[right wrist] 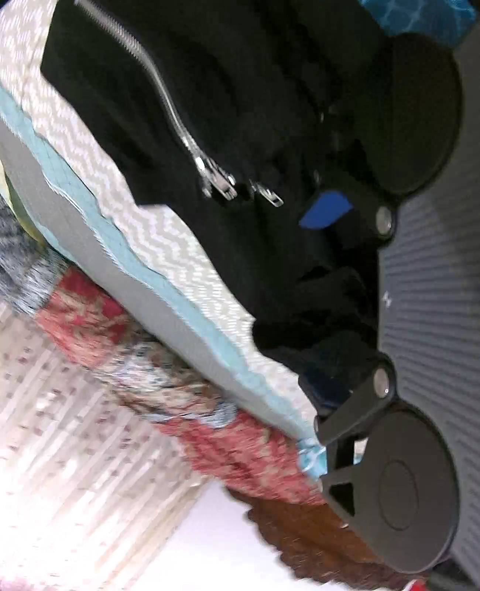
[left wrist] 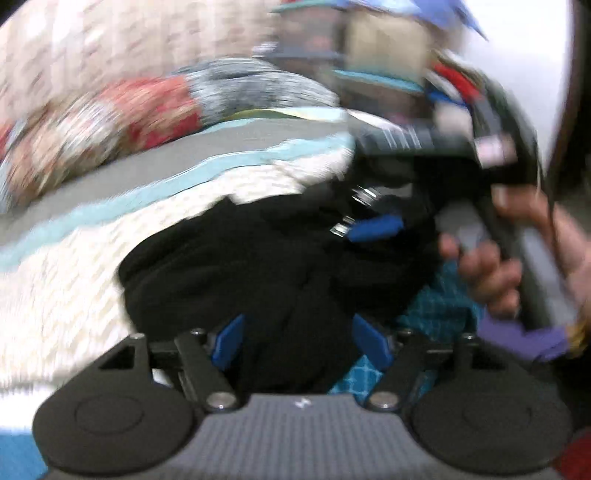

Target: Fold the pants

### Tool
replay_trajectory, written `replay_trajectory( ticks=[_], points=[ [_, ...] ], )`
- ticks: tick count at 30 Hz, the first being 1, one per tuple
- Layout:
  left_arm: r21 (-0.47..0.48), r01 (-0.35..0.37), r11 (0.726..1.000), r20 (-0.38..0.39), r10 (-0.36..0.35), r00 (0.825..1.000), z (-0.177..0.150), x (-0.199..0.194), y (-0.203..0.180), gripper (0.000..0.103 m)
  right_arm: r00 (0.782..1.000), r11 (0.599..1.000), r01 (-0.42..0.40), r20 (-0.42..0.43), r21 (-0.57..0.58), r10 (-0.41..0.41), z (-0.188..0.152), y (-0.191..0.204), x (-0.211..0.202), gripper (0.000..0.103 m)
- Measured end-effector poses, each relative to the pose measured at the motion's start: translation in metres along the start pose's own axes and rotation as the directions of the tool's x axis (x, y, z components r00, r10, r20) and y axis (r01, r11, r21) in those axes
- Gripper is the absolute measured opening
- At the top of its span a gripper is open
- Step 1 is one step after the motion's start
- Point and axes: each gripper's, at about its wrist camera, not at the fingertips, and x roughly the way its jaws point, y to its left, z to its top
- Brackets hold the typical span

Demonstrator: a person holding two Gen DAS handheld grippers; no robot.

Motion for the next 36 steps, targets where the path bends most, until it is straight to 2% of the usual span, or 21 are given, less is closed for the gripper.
replay_trajectory(
  ticks=[2,3,4,5,6,8,11,13,15,16,17,18,20,22,23,25,27,29,30,33,36],
  points=[
    [-0.151,-0.001,0.989,0.016,0.003,1.000,0.000,-0.012,0.028,0.069,0.997,0.998,0.034,-0.071,-0.046,-0.037,-0.004,0.001,0.014,0.088],
    [-0.228,0.002,0.974,0.020,0.003,1.000,-0.002,-0.016,0.042,0.069,0.993,0.997,0.035,-0.114,-0.069,-0.043,-0.009,0.004,0.025,0.087],
    [-0.315,0.005,0.949,0.022,0.002,1.000,-0.005,-0.020,0.058,0.069,0.988,0.994,0.036,-0.145,-0.107,-0.052,-0.014,0.009,0.031,0.077],
    [-0.370,0.004,0.929,0.021,0.004,1.000,-0.007,-0.021,0.067,0.069,0.986,0.987,0.037,-0.155,-0.156,-0.061,-0.019,0.017,0.033,0.046],
    [-0.426,0.000,0.905,0.018,0.009,1.000,-0.009,-0.022,0.079,0.069,0.985,0.980,0.032,-0.160,-0.195,-0.064,-0.022,0.024,0.033,0.036],
    [-0.511,-0.006,0.860,0.019,0.018,1.000,-0.014,-0.023,0.096,0.069,0.994,0.975,0.022,-0.103,-0.221,-0.046,-0.023,0.039,0.022,0.025],
    [-0.569,0.014,0.822,0.034,0.006,0.999,-0.018,-0.025,0.108,0.069,0.999,0.968,0.021,0.043,-0.252,-0.010,-0.021,0.053,-0.008,0.024],
    [-0.579,0.020,0.815,0.030,-0.003,1.000,-0.017,-0.020,0.110,0.069,0.992,0.954,0.082,0.117,-0.289,-0.050,-0.028,0.056,-0.019,0.024],
    [-0.578,0.016,0.816,0.017,-0.007,1.000,-0.019,-0.016,0.108,0.069,0.985,0.951,0.159,0.102,-0.266,-0.136,-0.037,0.043,-0.014,0.025],
    [-0.580,0.019,0.814,0.009,-0.017,1.000,-0.020,-0.013,0.107,0.069,0.980,0.952,0.200,0.057,-0.233,-0.192,-0.041,0.033,-0.005,0.028],
    [-0.584,0.026,0.812,0.001,-0.031,1.000,-0.022,-0.010,0.107,0.069,0.970,0.953,0.239,-0.005,-0.188,-0.244,-0.043,0.019,0.006,0.036],
    [-0.584,0.034,0.811,-0.008,-0.047,0.999,-0.022,-0.006,0.104,0.070,0.972,0.963,0.231,-0.008,-0.137,-0.235,-0.043,0.009,0.006,0.036],
    [-0.576,0.036,0.816,-0.033,-0.068,0.997,-0.022,0.003,0.099,0.075,0.975,0.969,0.223,0.013,-0.103,-0.223,-0.033,0.008,-0.001,0.051],
    [-0.583,0.040,0.811,-0.051,-0.086,0.995,-0.021,0.012,0.097,0.082,0.969,0.959,0.243,0.075,-0.144,-0.234,-0.023,0.014,-0.013,0.053],
    [-0.594,0.054,0.802,-0.052,-0.105,0.993,-0.020,0.017,0.098,0.083,0.968,0.957,0.242,0.106,-0.160,-0.227,-0.018,0.016,-0.019,0.053],
    [-0.624,0.080,0.777,-0.056,-0.147,0.988,-0.020,0.027,0.099,0.097,0.965,0.960,0.233,0.156,-0.154,-0.209,-0.009,0.014,-0.032,0.053],
    [-0.665,0.094,0.741,-0.068,-0.186,0.980,-0.022,0.040,0.101,0.098,0.957,0.964,0.231,0.209,-0.132,-0.201,-0.006,0.005,-0.050,0.053],
    [-0.686,0.091,0.722,-0.097,-0.214,0.972,-0.025,0.054,0.098,0.090,0.935,0.960,0.259,0.277,-0.110,-0.220,-0.004,-0.009,-0.071,0.053],
    [-0.683,0.072,0.727,-0.119,-0.208,0.971,-0.025,0.058,0.096,0.086,0.917,0.954,0.285,0.317,-0.098,-0.241,-0.004,-0.019,-0.084,0.053],
    [-0.630,0.048,0.775,-0.135,-0.170,0.976,-0.021,0.056,0.086,0.085,0.851,0.930,0.367,0.406,-0.010,-0.332,0.014,-0.049,-0.109,0.054],
    [-0.635,0.034,0.772,-0.133,-0.152,0.979,-0.020,0.047,0.090,0.085,0.785,0.896,0.435,0.449,0.091,-0.427,0.030,-0.078,-0.119,0.059]
  ],
)
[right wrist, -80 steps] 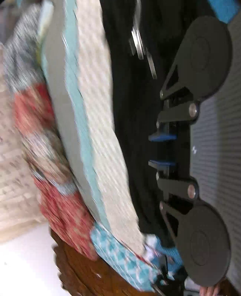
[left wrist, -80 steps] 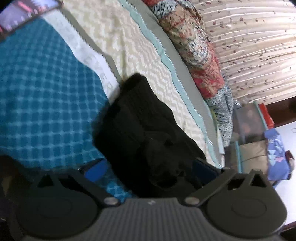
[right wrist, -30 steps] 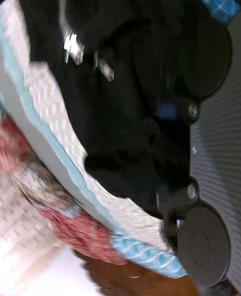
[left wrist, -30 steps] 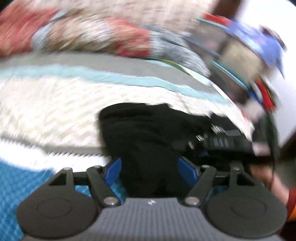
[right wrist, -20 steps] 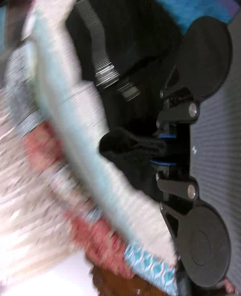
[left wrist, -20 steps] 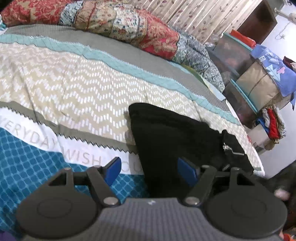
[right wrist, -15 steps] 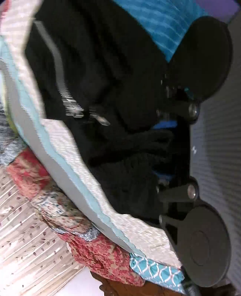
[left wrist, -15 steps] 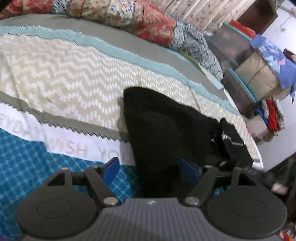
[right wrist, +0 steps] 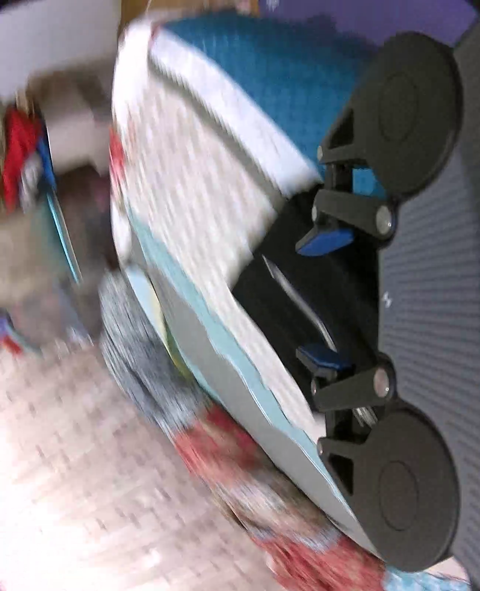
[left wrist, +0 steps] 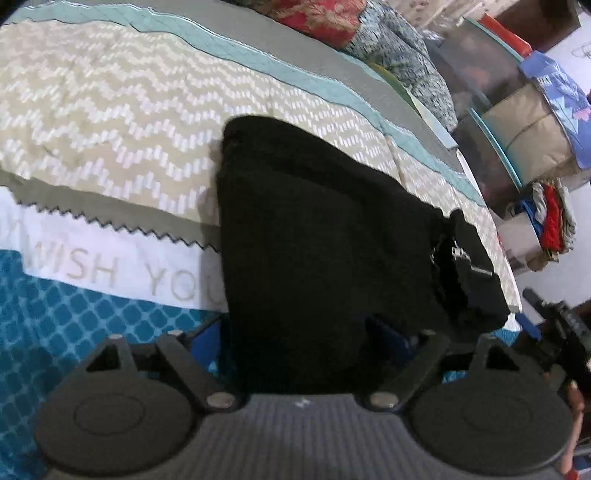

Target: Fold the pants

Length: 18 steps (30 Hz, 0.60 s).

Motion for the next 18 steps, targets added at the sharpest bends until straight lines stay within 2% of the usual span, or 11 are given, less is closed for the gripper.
replay_trajectory(
  ticks=[2,4,7,10,12,13,15,18],
  points=[
    [-0.025,-0.012,1.000,0.031,0.012,0.999,0.001,-0.012,0.006,0.085,0.999,0.999,0.049,-0.014,0.003,-0.049,0.004,-0.011,0.016,0.061],
    [-0.060,-0.008,0.998,0.058,0.012,0.998,0.003,-0.026,0.013,0.085,0.997,0.998,0.063,-0.045,0.009,-0.063,0.004,-0.024,0.031,0.061],
    [-0.091,-0.016,0.996,0.093,0.025,0.995,0.007,-0.044,0.019,0.086,0.996,0.999,0.046,-0.083,0.027,-0.044,0.008,-0.033,0.048,0.062],
    [-0.084,-0.016,0.996,0.107,0.025,0.994,0.018,-0.055,0.015,0.086,0.992,0.999,0.013,-0.127,0.043,-0.007,0.008,-0.039,0.059,0.064],
    [-0.059,-0.012,0.998,0.109,0.018,0.994,0.027,-0.057,0.004,0.086,0.990,1.000,0.011,-0.139,0.027,-0.008,0.006,-0.033,0.062,0.030],
    [-0.037,-0.006,0.999,0.110,0.010,0.994,0.031,-0.058,-0.004,0.086,0.990,1.000,-0.010,-0.140,0.009,0.011,0.005,-0.025,0.055,0.017],
    [0.017,0.013,1.000,0.109,-0.015,0.994,0.041,-0.056,-0.024,0.087,0.994,0.997,-0.063,-0.097,-0.039,0.059,0.005,-0.003,0.026,0.016],
    [0.109,0.052,0.993,0.092,-0.062,0.994,0.058,-0.042,-0.064,0.092,0.987,0.966,-0.158,-0.066,-0.207,0.147,-0.004,0.047,0.004,0.016]
  ],
)
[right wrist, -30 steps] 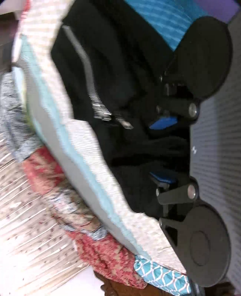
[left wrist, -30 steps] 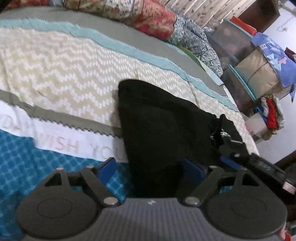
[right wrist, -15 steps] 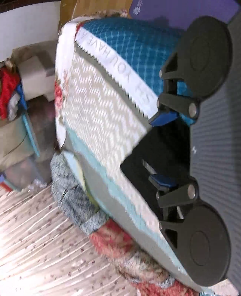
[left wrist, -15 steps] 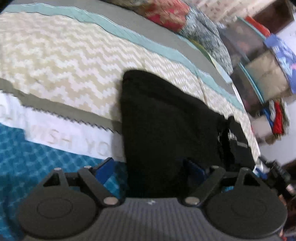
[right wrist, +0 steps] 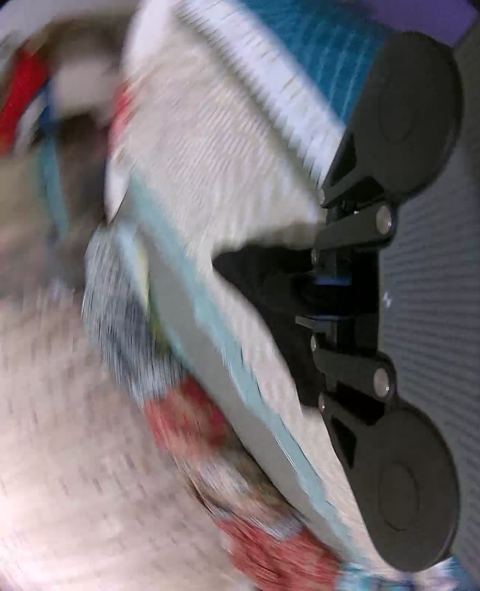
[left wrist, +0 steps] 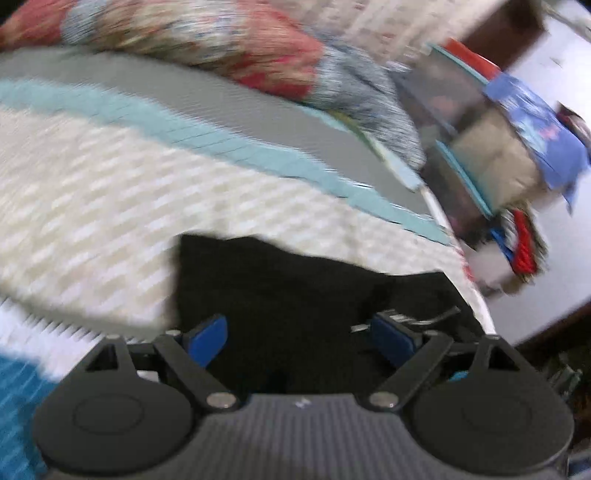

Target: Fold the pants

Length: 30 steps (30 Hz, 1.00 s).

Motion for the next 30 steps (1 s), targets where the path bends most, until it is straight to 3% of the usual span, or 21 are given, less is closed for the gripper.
replay_trajectory(
  ticks=[3,5,10,11,12,13,15,19,23,27,30],
  points=[
    [0.061,0.063,0.996,-0.041,-0.060,0.997,0.019,0.026,-0.038,0.100,0.998,0.974,-0.056,0.023,-0.221,0.063,-0.010,0.055,-0.007,0.016],
    [0.103,0.106,0.989,-0.073,-0.099,0.992,0.027,0.046,-0.064,0.103,0.996,0.934,-0.064,0.036,-0.351,0.081,-0.021,0.087,-0.011,0.016],
    [0.179,0.145,0.973,-0.167,-0.115,0.979,0.032,0.095,-0.107,0.101,0.990,0.881,-0.125,0.002,-0.457,0.141,-0.040,0.122,-0.016,0.016],
    [0.182,0.146,0.972,-0.177,-0.114,0.978,0.029,0.101,-0.109,0.095,0.988,0.872,-0.141,-0.004,-0.468,0.157,-0.043,0.128,-0.019,0.016],
    [0.197,0.158,0.968,-0.190,-0.120,0.974,0.026,0.105,-0.111,0.060,0.985,0.864,-0.154,-0.007,-0.479,0.172,-0.046,0.135,-0.022,0.016],
    [0.230,0.138,0.963,-0.192,-0.094,0.977,0.024,0.108,-0.113,0.035,0.982,0.855,-0.172,-0.013,-0.489,0.190,-0.049,0.141,-0.025,0.016],
    [0.255,0.089,0.963,-0.149,-0.052,0.988,0.021,0.100,-0.106,0.016,0.980,0.839,-0.181,-0.017,-0.513,0.201,-0.054,0.155,-0.030,0.016],
    [0.124,0.107,0.986,-0.075,-0.099,0.992,0.027,0.065,-0.063,0.016,0.965,0.821,-0.247,-0.049,-0.514,0.260,-0.056,0.169,-0.035,0.016],
    [0.139,0.056,0.989,0.037,-0.062,0.997,0.014,0.027,-0.031,0.016,0.936,0.776,-0.337,-0.101,-0.534,0.337,-0.064,0.197,-0.039,0.016],
    [0.084,-0.024,0.996,0.019,0.023,1.000,-0.001,0.025,0.007,0.018,0.920,0.718,-0.391,-0.212,-0.577,0.331,-0.097,0.224,-0.028,0.017],
    [0.059,-0.103,0.993,-0.030,0.105,0.994,-0.015,0.044,0.040,0.021,0.888,0.684,-0.455,-0.352,-0.571,0.296,-0.120,0.230,-0.007,0.031]
  ],
)
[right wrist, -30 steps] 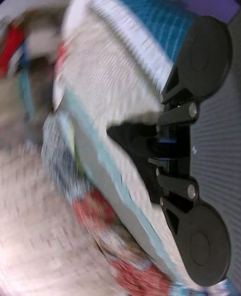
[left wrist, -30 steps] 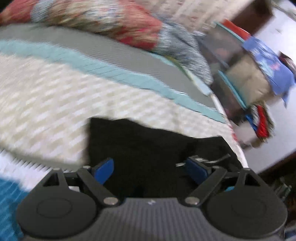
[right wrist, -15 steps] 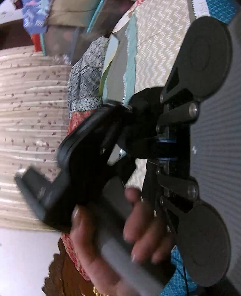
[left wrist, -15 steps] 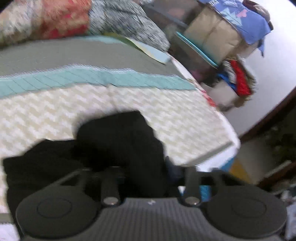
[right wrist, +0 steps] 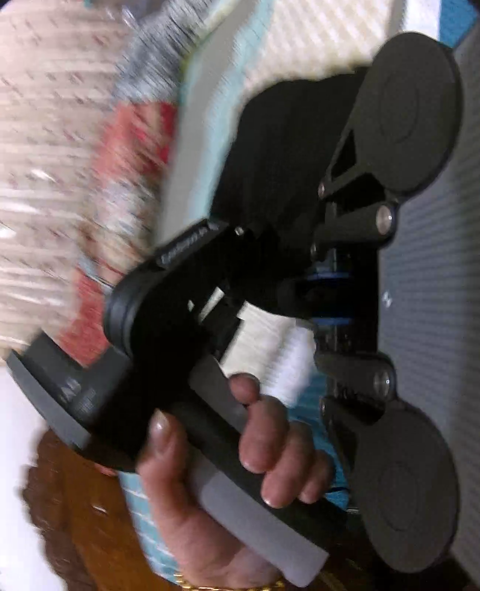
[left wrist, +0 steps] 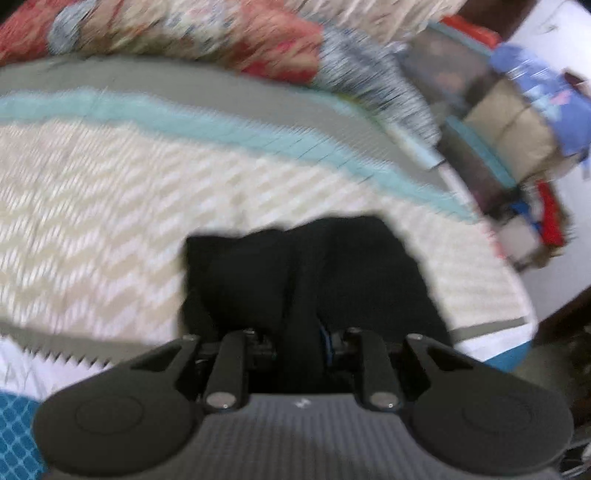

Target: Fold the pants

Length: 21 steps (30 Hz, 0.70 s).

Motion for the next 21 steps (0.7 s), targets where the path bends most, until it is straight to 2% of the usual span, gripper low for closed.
replay_trajectory(
  ticks=[2,5,6,8,9,10,13,14,15,16,18,19,21],
  points=[
    [-0.025,0.004,1.000,-0.011,-0.005,1.000,-0.010,0.011,0.011,0.022,0.998,0.999,-0.044,-0.055,0.001,0.044,-0.004,-0.002,0.005,0.034],
    [-0.039,0.021,0.999,0.012,-0.021,1.000,-0.011,0.008,0.014,0.025,0.994,0.990,-0.109,-0.011,0.094,0.111,0.006,-0.026,-0.019,0.036],
    [-0.040,0.023,0.999,0.014,-0.022,1.000,-0.009,0.006,0.013,0.029,0.994,0.986,-0.107,0.013,0.129,0.106,0.004,-0.032,-0.032,0.037],
    [-0.053,0.020,0.998,0.017,-0.019,1.000,-0.005,0.001,0.013,0.056,0.998,0.980,-0.048,0.050,0.192,0.039,0.001,-0.052,-0.053,0.038],
    [-0.065,0.011,0.998,0.028,-0.009,1.000,-0.004,-0.001,0.012,0.078,0.998,0.975,-0.008,0.059,0.224,-0.005,0.000,-0.064,-0.062,0.038],
    [-0.080,0.018,0.997,0.045,-0.014,0.999,-0.001,-0.004,0.014,0.092,0.997,0.966,0.035,0.059,0.255,-0.052,-0.002,-0.076,-0.071,0.038],
    [-0.178,0.087,0.980,0.067,-0.076,0.995,0.010,-0.004,0.026,0.093,0.987,0.932,0.137,0.033,0.336,-0.157,-0.011,-0.105,-0.083,0.040],
    [-0.222,0.109,0.969,0.070,-0.095,0.993,0.015,-0.002,0.031,0.091,0.986,0.919,0.145,0.026,0.366,-0.166,-0.013,-0.112,-0.084,0.040],
    [-0.246,0.115,0.962,0.071,-0.101,0.992,0.018,0.002,0.033,0.081,0.987,0.911,0.136,0.022,0.390,-0.157,-0.018,-0.115,-0.086,0.040],
    [-0.254,0.103,0.962,0.065,-0.090,0.994,0.022,0.007,0.034,0.050,0.991,0.905,0.118,0.011,0.408,-0.134,-0.020,-0.115,-0.085,0.040],
    [-0.214,0.049,0.976,0.053,-0.038,0.998,0.027,0.014,0.029,0.020,0.996,0.902,0.090,-0.057,0.422,-0.072,-0.029,-0.110,-0.071,0.035],
    [-0.183,0.034,0.983,0.070,-0.022,0.997,0.027,0.013,0.025,0.017,0.993,0.907,0.088,-0.105,0.411,-0.048,-0.033,-0.101,-0.063,0.031],
    [-0.102,-0.006,0.995,0.130,0.019,0.991,0.025,0.004,0.015,0.015,0.987,0.931,0.092,-0.154,0.352,-0.039,-0.038,-0.083,-0.053,0.031]
  ],
)
